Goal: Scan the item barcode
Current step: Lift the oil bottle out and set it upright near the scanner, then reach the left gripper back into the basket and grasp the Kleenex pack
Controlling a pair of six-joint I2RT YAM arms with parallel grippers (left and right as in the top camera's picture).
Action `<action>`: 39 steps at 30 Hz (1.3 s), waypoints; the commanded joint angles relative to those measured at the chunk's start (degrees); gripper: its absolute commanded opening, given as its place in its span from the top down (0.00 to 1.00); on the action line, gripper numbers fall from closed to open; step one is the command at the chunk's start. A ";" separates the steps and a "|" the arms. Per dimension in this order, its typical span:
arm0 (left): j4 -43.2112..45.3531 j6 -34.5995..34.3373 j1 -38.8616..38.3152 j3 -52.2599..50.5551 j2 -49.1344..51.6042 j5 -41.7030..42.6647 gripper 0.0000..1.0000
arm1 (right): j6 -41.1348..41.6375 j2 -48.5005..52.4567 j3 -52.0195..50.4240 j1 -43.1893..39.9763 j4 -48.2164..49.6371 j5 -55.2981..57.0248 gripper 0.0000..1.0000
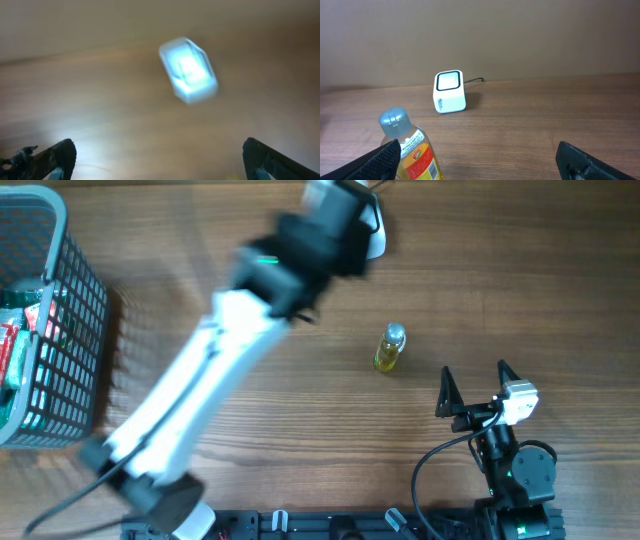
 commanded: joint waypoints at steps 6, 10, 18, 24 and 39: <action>-0.87 3.32 43.10 1.33 -12.28 -3.78 0.00 | -1.01 -0.24 0.02 -0.24 0.17 -0.52 0.00; -4.72 3.32 58.80 1.29 -9.03 12.61 0.00 | -0.98 -0.24 0.02 -0.24 0.17 -0.52 0.00; -9.92 5.64 70.62 0.92 5.55 25.24 0.00 | -1.01 -0.24 0.02 -0.24 0.17 -0.55 0.00; -9.66 8.02 70.60 0.85 16.39 26.10 0.00 | -0.98 -0.24 0.02 -0.24 0.17 -0.52 0.00; -8.37 8.04 70.60 0.85 20.11 26.10 0.00 | -1.01 -0.24 0.02 -0.24 0.17 -0.52 0.00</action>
